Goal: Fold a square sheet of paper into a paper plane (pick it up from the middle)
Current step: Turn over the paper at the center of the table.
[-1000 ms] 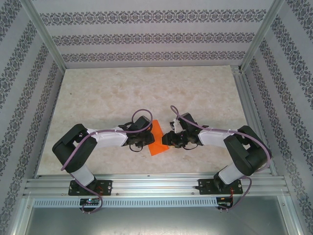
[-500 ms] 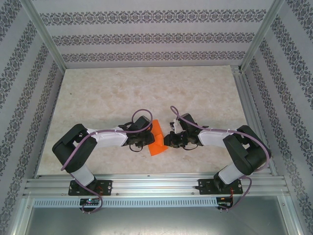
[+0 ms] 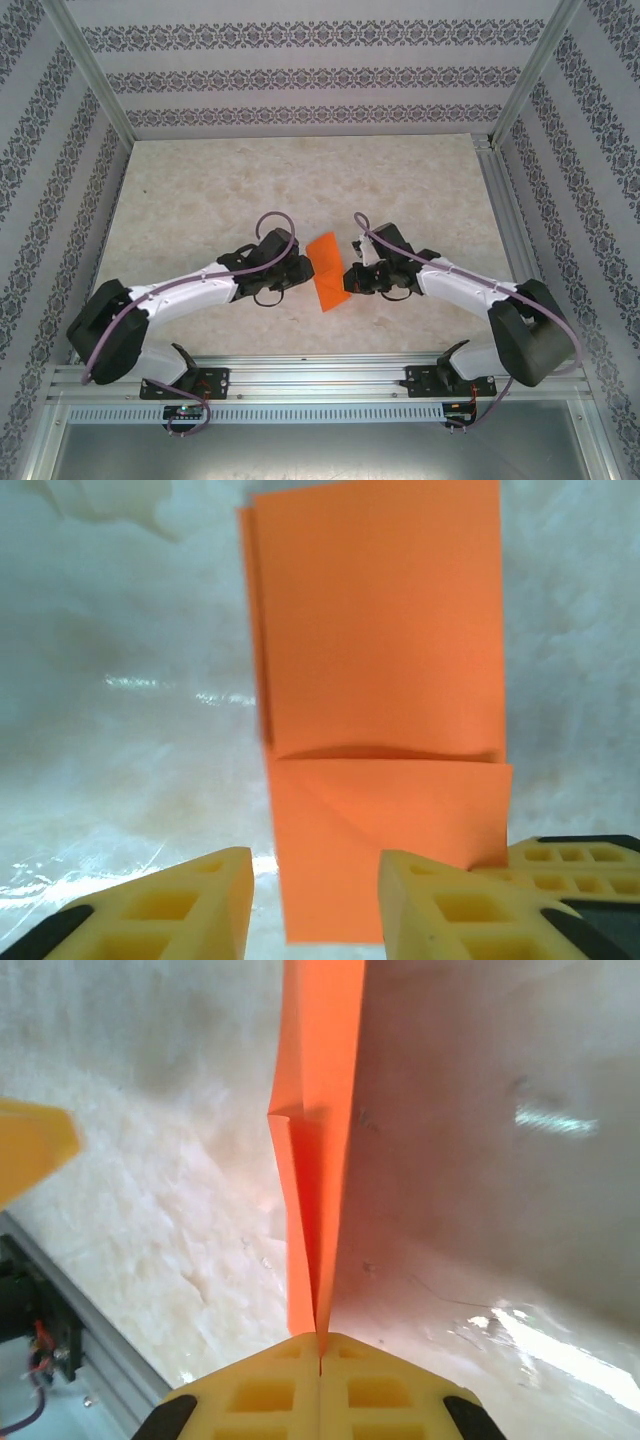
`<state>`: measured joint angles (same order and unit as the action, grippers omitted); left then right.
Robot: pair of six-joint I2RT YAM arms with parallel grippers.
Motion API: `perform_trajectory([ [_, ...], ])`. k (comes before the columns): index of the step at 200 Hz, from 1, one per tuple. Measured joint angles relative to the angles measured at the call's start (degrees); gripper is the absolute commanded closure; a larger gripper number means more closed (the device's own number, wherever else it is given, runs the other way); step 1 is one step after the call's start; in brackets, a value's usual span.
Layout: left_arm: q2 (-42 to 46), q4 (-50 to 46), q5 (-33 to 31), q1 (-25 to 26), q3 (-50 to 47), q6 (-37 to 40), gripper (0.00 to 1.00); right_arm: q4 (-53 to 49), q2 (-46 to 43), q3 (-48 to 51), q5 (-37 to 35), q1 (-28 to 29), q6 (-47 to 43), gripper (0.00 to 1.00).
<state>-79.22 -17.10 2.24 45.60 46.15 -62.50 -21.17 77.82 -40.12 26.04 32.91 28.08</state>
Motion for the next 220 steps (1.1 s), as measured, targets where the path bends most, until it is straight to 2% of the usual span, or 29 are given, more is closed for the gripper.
perform_trajectory([
  [20, 5.6, -3.4, -2.6, -1.3, 0.0, -0.1, 0.50, -9.6, -3.0, -6.5, -9.5, 1.6, -4.5, 1.00],
  [62, 15.8, -8.0, -5.2, -7.7, -2.0, -0.2, 0.42, -26.6, -4.6, -20.8, -34.2, 9.7, -12.4, 0.99],
  [88, 20.7, -9.1, -4.7, -12.8, -6.0, -0.2, 0.39, -35.1, 2.9, -24.9, -47.3, 15.8, -14.1, 0.99],
  [116, 24.5, -10.0, -2.4, -18.9, -10.6, -0.4, 0.39, -42.0, 15.2, -27.8, -56.9, 23.6, -14.1, 0.96],
  [149, 28.2, -11.0, 0.8, -24.2, -13.7, -0.5, 0.39, -45.7, 27.0, -33.5, -60.6, 31.2, -13.4, 0.95],
  [175, 30.5, -11.9, 2.5, -26.7, -13.9, -0.3, 0.38, -46.3, 34.1, -39.1, -60.0, 35.9, -12.1, 0.84],
  [200, 31.6, -12.6, 4.0, -28.4, -13.9, 0.0, 0.38, -44.9, 36.5, -41.2, -56.3, 38.4, -10.7, 0.74],
  [212, 31.6, -12.7, 4.7, -28.7, -13.9, 0.1, 0.37, -44.1, 36.5, -41.2, -54.5, 38.8, -9.6, 0.62],
  [220, 31.6, -12.7, 5.2, -28.7, -13.9, 0.3, 0.36, -43.7, 36.4, -41.2, -53.5, 38.8, -9.2, 0.59],
])
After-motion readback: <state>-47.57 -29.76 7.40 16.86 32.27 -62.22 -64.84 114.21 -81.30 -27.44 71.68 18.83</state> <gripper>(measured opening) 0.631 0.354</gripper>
